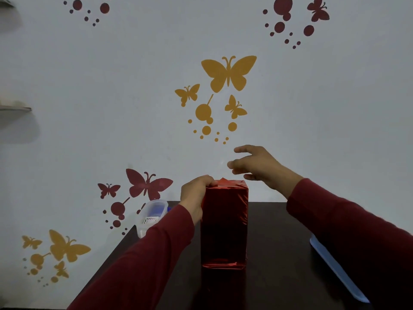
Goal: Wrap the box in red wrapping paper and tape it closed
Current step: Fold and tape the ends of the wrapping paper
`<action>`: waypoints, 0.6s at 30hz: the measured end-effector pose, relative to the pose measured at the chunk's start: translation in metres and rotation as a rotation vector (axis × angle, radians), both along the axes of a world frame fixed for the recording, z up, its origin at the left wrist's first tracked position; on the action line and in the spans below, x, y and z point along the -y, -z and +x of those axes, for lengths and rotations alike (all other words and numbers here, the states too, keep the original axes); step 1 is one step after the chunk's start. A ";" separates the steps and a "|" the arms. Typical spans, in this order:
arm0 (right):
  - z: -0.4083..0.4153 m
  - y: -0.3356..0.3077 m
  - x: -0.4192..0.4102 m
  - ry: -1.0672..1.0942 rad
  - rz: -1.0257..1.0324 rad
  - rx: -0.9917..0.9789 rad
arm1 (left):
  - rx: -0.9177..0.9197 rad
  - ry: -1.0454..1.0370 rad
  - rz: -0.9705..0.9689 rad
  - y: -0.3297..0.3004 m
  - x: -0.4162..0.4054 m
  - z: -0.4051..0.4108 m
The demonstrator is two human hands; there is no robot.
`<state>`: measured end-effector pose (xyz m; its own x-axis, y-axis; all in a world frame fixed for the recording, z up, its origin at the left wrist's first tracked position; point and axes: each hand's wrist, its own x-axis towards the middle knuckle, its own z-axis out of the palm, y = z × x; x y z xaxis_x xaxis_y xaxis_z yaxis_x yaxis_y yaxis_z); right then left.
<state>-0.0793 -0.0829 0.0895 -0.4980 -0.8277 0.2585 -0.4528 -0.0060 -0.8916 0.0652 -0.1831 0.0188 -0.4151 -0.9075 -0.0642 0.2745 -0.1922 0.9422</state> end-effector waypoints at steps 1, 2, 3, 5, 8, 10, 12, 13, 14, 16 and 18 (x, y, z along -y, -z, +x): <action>0.000 -0.003 0.003 -0.036 0.041 -0.016 | 0.001 0.000 -0.003 0.000 -0.001 0.001; 0.000 -0.004 0.005 -0.059 0.073 -0.037 | 0.003 0.001 -0.007 0.000 -0.001 0.001; -0.001 -0.006 0.008 -0.072 0.097 -0.061 | 0.001 0.002 -0.012 0.001 0.000 0.001; -0.002 -0.008 0.012 -0.080 0.131 -0.079 | 0.003 0.010 -0.025 0.001 0.000 0.002; -0.003 -0.009 0.016 -0.100 0.171 -0.071 | 0.005 0.026 -0.056 0.003 0.002 0.001; 0.000 -0.009 0.019 -0.118 0.201 -0.069 | 0.003 0.019 -0.070 0.004 0.002 0.001; 0.003 -0.010 0.021 -0.126 0.220 -0.086 | 0.006 0.011 -0.087 0.004 0.001 0.001; 0.004 -0.010 0.022 -0.125 0.223 -0.102 | 0.009 0.009 -0.090 0.004 0.000 0.001; 0.004 -0.011 0.022 -0.125 0.220 -0.114 | 0.012 0.008 -0.093 0.003 -0.001 0.001; 0.003 -0.012 0.024 -0.134 0.197 -0.101 | 0.005 0.011 -0.095 0.003 -0.001 0.001; 0.001 -0.012 0.026 -0.152 0.173 -0.059 | -0.002 0.011 -0.095 0.003 -0.001 0.000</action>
<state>-0.0779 -0.1088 0.1012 -0.3523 -0.9267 0.1312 -0.5096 0.0724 -0.8574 0.0657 -0.1820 0.0157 -0.4246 -0.9051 0.0226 0.2749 -0.1051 0.9557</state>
